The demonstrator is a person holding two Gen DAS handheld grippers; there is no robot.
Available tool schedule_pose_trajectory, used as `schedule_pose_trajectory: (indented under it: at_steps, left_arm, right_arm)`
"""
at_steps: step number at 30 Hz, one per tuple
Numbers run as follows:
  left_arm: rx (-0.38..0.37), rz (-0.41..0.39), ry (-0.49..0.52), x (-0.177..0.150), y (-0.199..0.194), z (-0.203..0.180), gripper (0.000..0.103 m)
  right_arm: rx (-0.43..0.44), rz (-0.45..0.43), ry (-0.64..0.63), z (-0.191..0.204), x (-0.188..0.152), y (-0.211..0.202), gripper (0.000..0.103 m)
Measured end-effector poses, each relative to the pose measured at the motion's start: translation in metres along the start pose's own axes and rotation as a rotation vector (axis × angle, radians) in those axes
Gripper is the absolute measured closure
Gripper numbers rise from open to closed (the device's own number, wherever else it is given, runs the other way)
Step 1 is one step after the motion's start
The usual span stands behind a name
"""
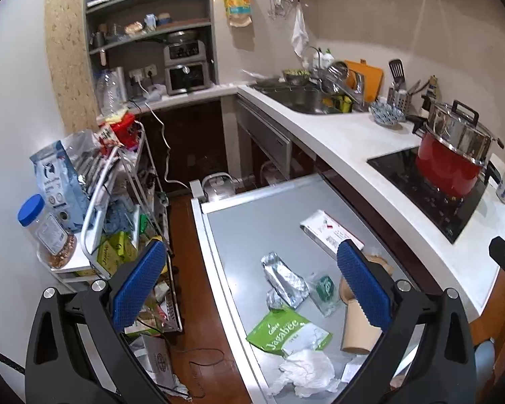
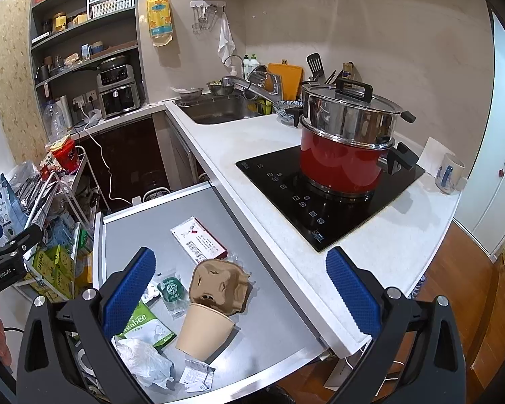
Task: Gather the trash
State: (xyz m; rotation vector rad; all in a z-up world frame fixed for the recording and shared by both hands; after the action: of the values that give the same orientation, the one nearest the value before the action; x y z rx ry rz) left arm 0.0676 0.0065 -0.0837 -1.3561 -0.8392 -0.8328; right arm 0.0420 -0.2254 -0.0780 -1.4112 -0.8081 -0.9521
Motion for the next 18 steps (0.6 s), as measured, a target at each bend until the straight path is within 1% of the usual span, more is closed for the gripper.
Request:
schedule_pose_trajectory:
  at_steps: [2,3,5,8,12,16,18]
  left_arm:
    - [-0.01,0.022,0.0,-0.006,0.002,-0.001,0.002]
    - [-0.003,0.021,0.001,-0.007,0.003,0.0,0.002]
    - [0.023,-0.008,0.018,-0.007,0.002,0.001,0.002]
    - [0.005,-0.037,0.019,-0.007,0.0,0.001,0.002]
    - [-0.008,0.015,-0.002,-0.014,0.003,0.005,0.002]
    - [-0.001,0.021,-0.012,-0.015,0.002,0.007,0.002]
    - [-0.009,0.018,-0.013,-0.015,0.002,0.006,0.002]
  right_arm:
    - [0.001,0.005,-0.002,0.0,0.0,0.0,0.004]
    - [0.003,0.007,-0.005,0.001,-0.002,0.0,0.004]
    - [0.006,0.007,-0.01,0.003,-0.003,-0.001,0.004]
    - [0.005,0.008,-0.019,0.005,-0.005,-0.001,0.004]
    - [0.003,0.019,-0.025,0.008,-0.007,0.001,0.004]
    - [0.009,0.023,-0.036,0.012,-0.009,0.001,0.004]
    - [0.017,0.026,-0.037,0.015,-0.009,0.001,0.004]
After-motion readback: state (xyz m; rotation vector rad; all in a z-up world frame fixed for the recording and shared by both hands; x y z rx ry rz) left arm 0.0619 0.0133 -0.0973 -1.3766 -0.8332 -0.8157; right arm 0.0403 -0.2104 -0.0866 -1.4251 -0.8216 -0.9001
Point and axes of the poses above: each gripper's, at about its wrist camera, not at the fingertips, and y roughly the way its jaws point, z to its left, x to its top, the point moved 9 cm from there along y, roughly the way its jaws point, and after that the axes turned 12 degrees about -z, right-handed, at the moved point
